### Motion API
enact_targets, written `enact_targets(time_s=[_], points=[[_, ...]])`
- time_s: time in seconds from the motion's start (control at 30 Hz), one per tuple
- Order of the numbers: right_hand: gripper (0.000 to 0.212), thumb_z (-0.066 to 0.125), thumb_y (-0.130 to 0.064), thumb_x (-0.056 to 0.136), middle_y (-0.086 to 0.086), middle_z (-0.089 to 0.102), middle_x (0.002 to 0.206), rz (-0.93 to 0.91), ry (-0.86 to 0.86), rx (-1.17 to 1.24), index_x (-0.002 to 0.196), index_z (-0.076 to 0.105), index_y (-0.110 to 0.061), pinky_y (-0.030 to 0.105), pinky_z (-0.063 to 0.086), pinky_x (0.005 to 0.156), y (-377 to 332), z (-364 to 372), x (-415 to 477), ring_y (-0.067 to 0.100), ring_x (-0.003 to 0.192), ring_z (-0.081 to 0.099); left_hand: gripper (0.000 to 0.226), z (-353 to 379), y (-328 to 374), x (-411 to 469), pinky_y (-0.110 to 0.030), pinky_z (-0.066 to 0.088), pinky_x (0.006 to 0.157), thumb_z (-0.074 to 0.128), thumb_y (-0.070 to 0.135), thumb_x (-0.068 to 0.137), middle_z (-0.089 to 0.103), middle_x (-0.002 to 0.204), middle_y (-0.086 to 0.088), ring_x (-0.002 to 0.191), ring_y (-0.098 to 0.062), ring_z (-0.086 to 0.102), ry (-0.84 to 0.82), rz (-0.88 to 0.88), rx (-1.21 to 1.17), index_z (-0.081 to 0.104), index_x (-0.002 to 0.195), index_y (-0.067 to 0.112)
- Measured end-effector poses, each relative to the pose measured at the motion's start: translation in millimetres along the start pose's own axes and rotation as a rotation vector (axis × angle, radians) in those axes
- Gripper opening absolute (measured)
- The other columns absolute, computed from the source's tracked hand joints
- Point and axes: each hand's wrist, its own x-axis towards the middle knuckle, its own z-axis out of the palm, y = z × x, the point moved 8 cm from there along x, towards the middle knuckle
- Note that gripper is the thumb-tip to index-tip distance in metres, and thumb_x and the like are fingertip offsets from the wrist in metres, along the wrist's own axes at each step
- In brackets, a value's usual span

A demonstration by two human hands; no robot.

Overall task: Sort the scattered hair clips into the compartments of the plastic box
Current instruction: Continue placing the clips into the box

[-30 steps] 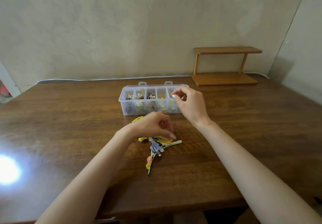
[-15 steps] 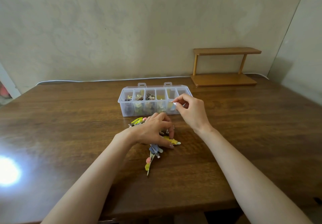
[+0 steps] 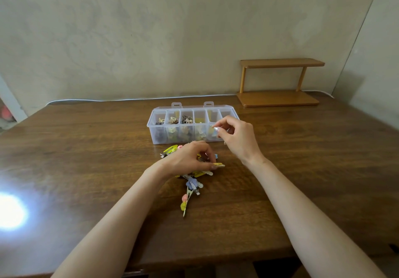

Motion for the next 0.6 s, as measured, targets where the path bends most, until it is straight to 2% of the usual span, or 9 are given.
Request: enact_targets(time_s=[0.1,0.2,0.33,0.4,0.6], points=[[0.009,0.060,-0.014,0.089,-0.007,0.063,0.081,0.005,-0.003,0.008,0.090,0.069,-0.015,0.016,0.046,0.065,0,0,0,0.005,0.072,0.056,0.012,2,1,0,-0.020,0.044,0.083,0.071,0.028,0.080,0.059,0.102,0.004,0.096,-0.007,0.051,-0.004,0.010,0.026,0.062,0.086,0.023],[0.009,0.060,-0.014,0.089,-0.008,0.063,0.078,0.007,-0.010,0.026,0.088,0.068,-0.017,0.017,0.047,0.064,1,0,-1,0.006,0.072,0.057,0.011,1,3,0,-0.023,0.048,0.084,0.071,0.023,0.080,0.061,0.101,0.002,0.094,-0.008,0.055,0.011,0.014,-0.021,0.061,0.083,0.020],[0.009,0.060,-0.014,0.089,-0.008,0.063,0.077,0.004,-0.013,0.019,0.089,0.068,-0.018,0.020,0.050,0.066,0,0,-1,0.007,0.073,0.058,0.021,-6,0,-2,-0.011,0.044,0.075,0.072,0.025,0.079,0.061,0.101,0.005,0.088,0.000,0.054,0.022,-0.005,-0.037,0.061,0.095,0.017],[0.010,0.060,-0.013,0.088,-0.008,0.063,0.076,0.009,-0.016,0.029,0.088,0.068,-0.018,0.022,0.050,0.065,1,0,-1,0.008,0.072,0.059,0.022,-9,-3,-4,-0.010,0.040,0.073,0.072,0.027,0.078,0.055,0.097,0.008,0.085,0.003,0.049,0.007,-0.006,-0.012,0.061,0.095,0.019],[0.009,0.060,-0.013,0.089,-0.011,0.062,0.075,0.005,-0.022,0.028,0.088,0.068,-0.018,0.023,0.052,0.065,0,2,-1,0.008,0.073,0.059,0.026,-6,-16,-6,-0.026,0.038,0.090,0.074,0.036,0.075,0.048,0.107,0.005,0.106,-0.011,0.040,-0.063,-0.035,0.123,0.061,0.094,0.025]])
